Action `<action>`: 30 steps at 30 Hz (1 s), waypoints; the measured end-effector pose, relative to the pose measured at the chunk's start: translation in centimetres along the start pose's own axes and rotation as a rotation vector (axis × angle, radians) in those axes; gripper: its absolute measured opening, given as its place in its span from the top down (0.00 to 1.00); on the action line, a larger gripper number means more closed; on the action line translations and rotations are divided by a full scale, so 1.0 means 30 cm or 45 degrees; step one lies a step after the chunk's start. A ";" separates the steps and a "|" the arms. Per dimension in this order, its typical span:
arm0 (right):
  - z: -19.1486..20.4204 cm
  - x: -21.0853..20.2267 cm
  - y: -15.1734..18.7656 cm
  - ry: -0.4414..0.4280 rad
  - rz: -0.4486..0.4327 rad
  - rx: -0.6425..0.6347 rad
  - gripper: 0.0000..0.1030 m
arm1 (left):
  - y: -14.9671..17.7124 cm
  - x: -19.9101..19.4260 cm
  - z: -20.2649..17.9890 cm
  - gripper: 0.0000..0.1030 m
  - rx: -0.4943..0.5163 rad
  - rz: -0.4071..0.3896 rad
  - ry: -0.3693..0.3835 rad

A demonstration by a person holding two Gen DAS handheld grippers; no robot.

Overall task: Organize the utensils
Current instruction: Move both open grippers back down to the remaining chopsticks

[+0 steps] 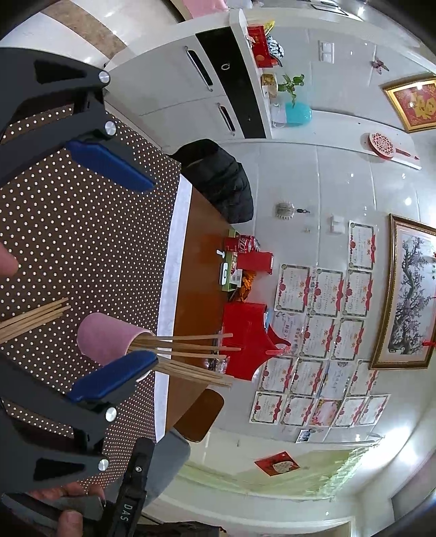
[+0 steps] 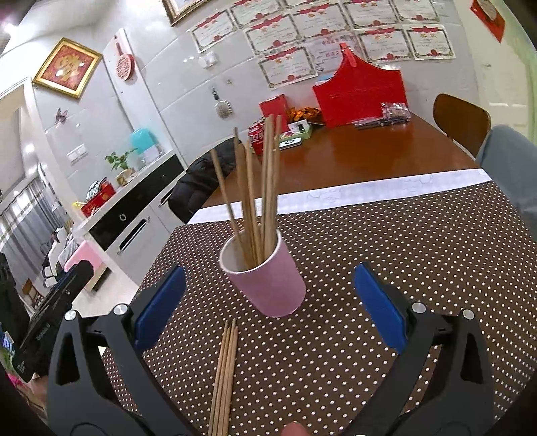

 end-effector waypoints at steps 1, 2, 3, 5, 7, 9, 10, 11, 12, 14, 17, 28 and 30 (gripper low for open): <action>0.007 -0.002 0.004 -0.008 0.005 -0.008 0.05 | -0.001 -0.004 -0.003 0.09 0.001 0.001 -0.003; 0.014 -0.003 0.007 -0.012 0.008 -0.013 0.05 | 0.000 -0.007 -0.001 0.09 0.000 0.003 -0.005; 0.020 -0.005 0.009 -0.016 0.010 -0.019 0.05 | 0.001 -0.011 0.003 0.09 -0.002 0.007 -0.006; 0.032 -0.006 0.013 -0.024 0.015 -0.022 0.05 | 0.006 -0.013 0.010 0.09 -0.003 0.026 -0.015; 0.036 -0.006 0.019 -0.028 0.024 -0.025 0.05 | 0.010 -0.014 0.015 0.09 -0.001 0.042 -0.025; 0.043 -0.008 0.031 -0.030 0.039 -0.035 0.05 | 0.017 -0.016 0.022 0.09 -0.004 0.054 -0.034; 0.045 -0.008 0.039 -0.032 0.049 -0.043 0.05 | 0.022 -0.016 0.025 0.09 -0.007 0.062 -0.036; 0.048 -0.008 0.046 -0.034 0.056 -0.049 0.05 | 0.027 -0.017 0.027 0.09 -0.008 0.069 -0.037; 0.051 -0.007 0.053 -0.035 0.065 -0.054 0.05 | 0.035 -0.016 0.031 0.09 -0.008 0.084 -0.044; 0.058 0.000 0.070 -0.033 0.095 -0.069 0.05 | 0.052 -0.012 0.037 0.09 -0.011 0.117 -0.063; 0.073 0.008 0.101 -0.026 0.143 -0.098 0.05 | 0.103 0.010 0.056 0.09 -0.057 0.231 -0.061; 0.066 0.061 0.227 -0.015 0.323 -0.133 0.05 | 0.378 0.126 0.010 0.09 -0.037 0.689 -0.001; 0.053 0.061 0.236 -0.008 0.332 -0.122 0.05 | 0.421 0.146 -0.015 0.09 0.020 0.748 -0.010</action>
Point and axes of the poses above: each gripper's, at about its wrist camera, not at the fingertips, and x roughly the way its jaws point, z to its left, y to its underside, the point moved 2 cm from there along x, roughly the way its jaws point, and after that the axes turned 9 degrees about -z, right-handed, at the moved point
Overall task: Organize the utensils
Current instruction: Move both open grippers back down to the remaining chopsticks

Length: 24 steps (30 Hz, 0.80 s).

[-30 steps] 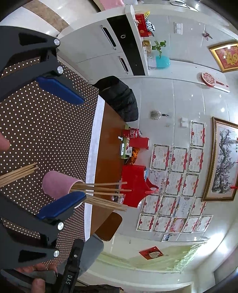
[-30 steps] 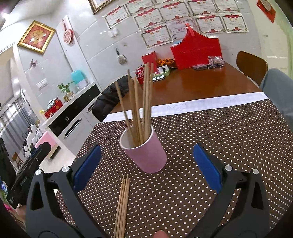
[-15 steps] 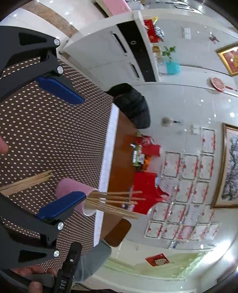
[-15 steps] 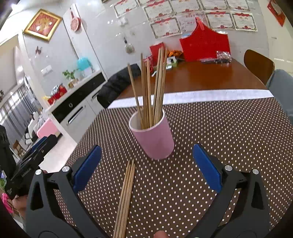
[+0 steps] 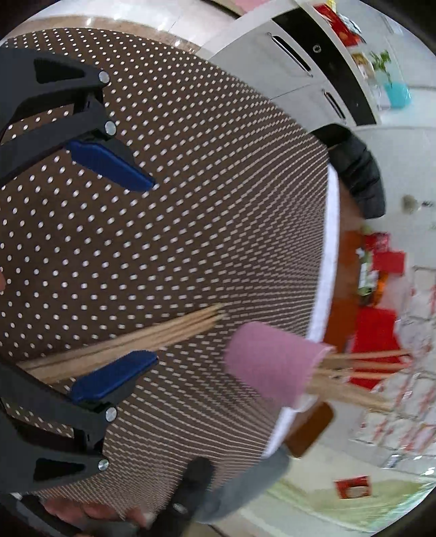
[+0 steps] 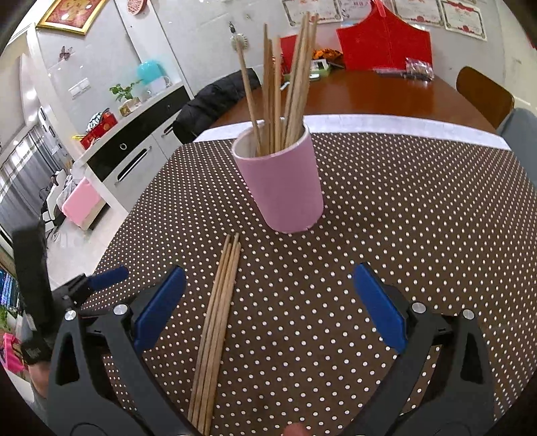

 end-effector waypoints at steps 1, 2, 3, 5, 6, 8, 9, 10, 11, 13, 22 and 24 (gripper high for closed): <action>-0.008 0.001 0.001 0.002 0.004 0.006 0.05 | 0.008 0.016 -0.012 0.09 0.019 0.023 -0.014; -0.018 0.002 0.007 0.004 0.008 0.011 0.05 | 0.013 0.028 -0.018 0.09 0.031 0.041 -0.020; -0.025 0.001 0.011 0.007 0.010 0.015 0.05 | 0.024 0.044 -0.029 0.09 0.044 0.065 -0.022; -0.038 -0.001 0.015 0.010 0.012 0.022 0.05 | 0.040 0.065 -0.044 0.09 0.059 0.097 -0.024; -0.046 -0.002 0.016 0.012 0.012 0.026 0.05 | 0.047 0.075 -0.050 0.09 0.068 0.110 -0.032; -0.057 -0.006 0.017 0.018 0.014 0.034 0.05 | 0.056 0.094 -0.057 0.09 0.079 0.129 -0.049; -0.065 -0.006 0.017 0.020 0.015 0.039 0.05 | 0.060 0.106 -0.058 0.09 0.078 0.142 -0.059; -0.071 -0.005 0.019 0.019 0.017 0.042 0.05 | 0.064 0.115 -0.058 0.09 0.075 0.154 -0.067; -0.075 -0.005 0.019 0.021 0.019 0.044 0.05 | 0.063 0.127 -0.063 0.09 0.072 0.159 -0.064; -0.082 -0.003 0.022 0.020 0.023 0.045 0.05 | 0.057 0.139 -0.064 0.09 0.066 0.161 -0.063; -0.091 0.016 0.022 0.004 0.042 0.044 0.05 | 0.060 0.147 -0.103 0.09 0.060 0.179 -0.062; -0.088 0.018 0.023 0.002 0.045 0.038 0.05 | 0.062 0.141 -0.112 0.09 0.066 0.170 -0.075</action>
Point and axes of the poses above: each gripper's, at about its wrist camera, not at the fingertips, and x roughly the way its jaws point, z to its left, y to its underside, the point moved 2 cm from there along x, roughly the way its jaws point, and after that the axes turned 9 degrees about -z, right-handed, at the moved point
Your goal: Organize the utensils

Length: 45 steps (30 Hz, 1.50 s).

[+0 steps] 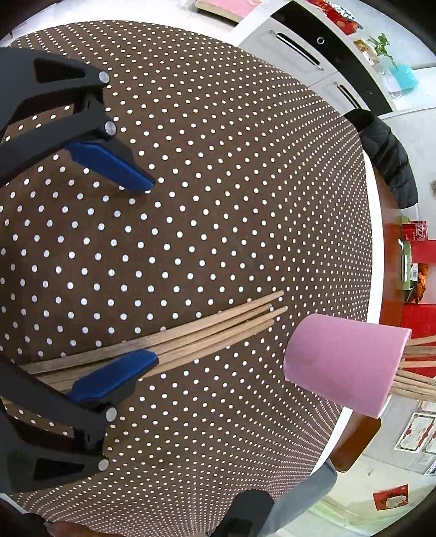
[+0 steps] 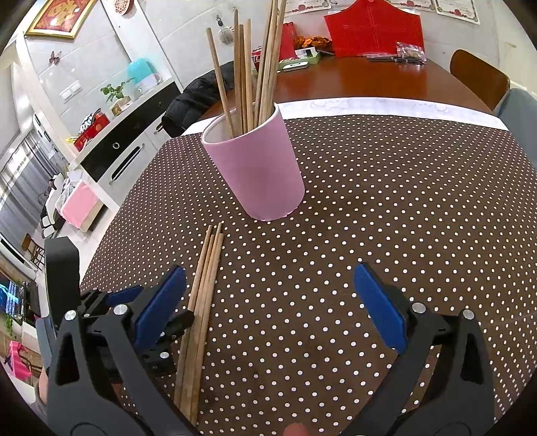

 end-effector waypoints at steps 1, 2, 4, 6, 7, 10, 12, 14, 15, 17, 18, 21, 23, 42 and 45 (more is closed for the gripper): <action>0.002 0.001 0.001 0.001 0.002 -0.004 0.05 | 0.003 -0.004 -0.003 0.09 -0.004 -0.004 -0.001; 0.003 0.003 0.002 0.001 0.005 -0.008 0.05 | 0.013 -0.014 -0.009 0.10 -0.009 -0.006 0.005; 0.003 0.003 0.003 0.002 0.010 -0.016 0.05 | 0.024 -0.031 -0.010 0.17 -0.018 -0.017 0.032; 0.006 0.007 0.007 0.007 0.019 -0.020 0.05 | 0.031 -0.041 -0.024 0.20 -0.002 -0.017 0.047; 0.006 0.008 0.010 0.009 0.025 -0.021 0.05 | 0.029 -0.041 -0.029 0.21 0.006 -0.017 0.050; 0.013 0.022 0.016 0.024 0.053 -0.029 0.05 | 0.019 -0.039 -0.038 0.21 0.010 -0.016 0.050; 0.016 0.029 0.021 0.026 0.071 -0.032 0.05 | 0.011 -0.039 -0.046 0.25 0.017 -0.017 0.062; 0.016 0.034 0.027 0.034 0.087 -0.034 0.05 | 0.004 -0.047 -0.059 0.33 0.024 -0.018 0.085; 0.015 0.037 0.029 0.040 0.095 -0.034 0.05 | 0.004 -0.054 -0.071 0.40 0.032 -0.020 0.105; 0.011 0.040 0.032 0.049 0.103 -0.026 0.05 | 0.006 -0.063 -0.085 0.49 0.038 -0.020 0.129; 0.008 0.041 0.033 0.053 0.106 -0.019 0.05 | 0.008 -0.067 -0.089 0.53 0.037 -0.019 0.137; 0.006 0.036 0.032 0.058 0.106 -0.016 0.05 | 0.020 -0.072 -0.077 0.55 0.021 -0.016 0.152; 0.005 0.031 0.029 0.062 0.104 -0.021 0.05 | 0.017 -0.072 -0.085 0.55 0.013 -0.011 0.136; -0.012 0.008 0.052 0.053 0.130 -0.020 0.05 | 0.032 -0.074 -0.094 0.86 0.059 -0.090 0.039; 0.015 0.023 0.072 0.043 0.162 -0.045 0.05 | 0.047 -0.086 -0.042 0.93 0.043 -0.087 0.116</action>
Point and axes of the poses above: each gripper's, at about its wrist camera, not at the fingertips, and x roughly the way its jaws point, z to its left, y to its underside, the point moved 2 cm from there along x, roughly the way its jaws point, and after that the axes turned 9 degrees about -z, right-handed, at the moved point
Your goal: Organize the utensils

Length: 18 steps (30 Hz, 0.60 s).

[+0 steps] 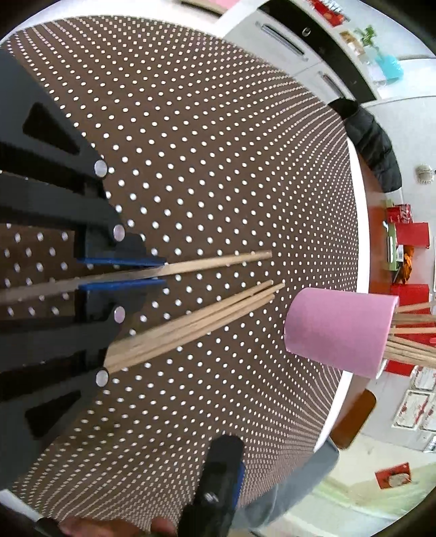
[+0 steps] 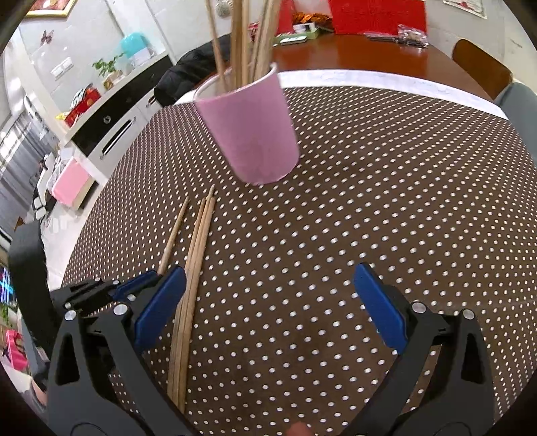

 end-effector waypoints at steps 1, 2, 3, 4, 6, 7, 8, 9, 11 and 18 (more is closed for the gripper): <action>0.020 0.011 0.008 -0.009 0.018 -0.019 0.05 | 0.001 -0.003 0.016 0.94 0.002 0.000 0.002; 0.045 0.024 0.013 -0.015 0.038 -0.039 0.05 | 0.005 -0.006 0.035 0.94 0.005 -0.003 0.002; 0.064 0.037 0.019 -0.022 0.060 -0.057 0.08 | 0.005 -0.008 0.048 0.94 0.015 -0.007 0.012; 0.089 0.052 0.026 -0.034 0.082 -0.077 0.17 | 0.006 -0.010 0.058 0.94 0.019 -0.009 0.018; 0.125 0.083 0.039 -0.034 0.125 -0.098 0.38 | 0.006 -0.011 0.071 0.93 0.024 -0.011 0.029; 0.142 0.103 0.047 -0.023 0.152 -0.110 0.50 | 0.005 -0.013 0.080 0.93 0.024 -0.011 0.033; 0.151 0.115 0.052 -0.016 0.167 -0.118 0.52 | 0.010 -0.011 0.086 0.93 0.029 -0.012 0.034; 0.161 0.131 0.058 -0.004 0.181 -0.127 0.54 | 0.010 -0.011 0.089 0.93 0.035 -0.014 0.034; 0.168 0.140 0.061 0.025 0.178 -0.131 0.55 | 0.013 -0.005 0.087 0.91 0.035 -0.015 0.045; 0.212 0.168 0.045 0.061 0.196 -0.159 0.63 | 0.015 0.009 0.123 0.32 0.044 -0.035 0.023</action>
Point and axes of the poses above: each gripper's, at about its wrist camera, not at the fingertips, and x roughly the way its jaws point, z to its left, y to its underside, the point moved 2 cm from there along x, roughly the way its jaws point, and after that the axes turned 9 degrees about -z, right-handed, at the moved point
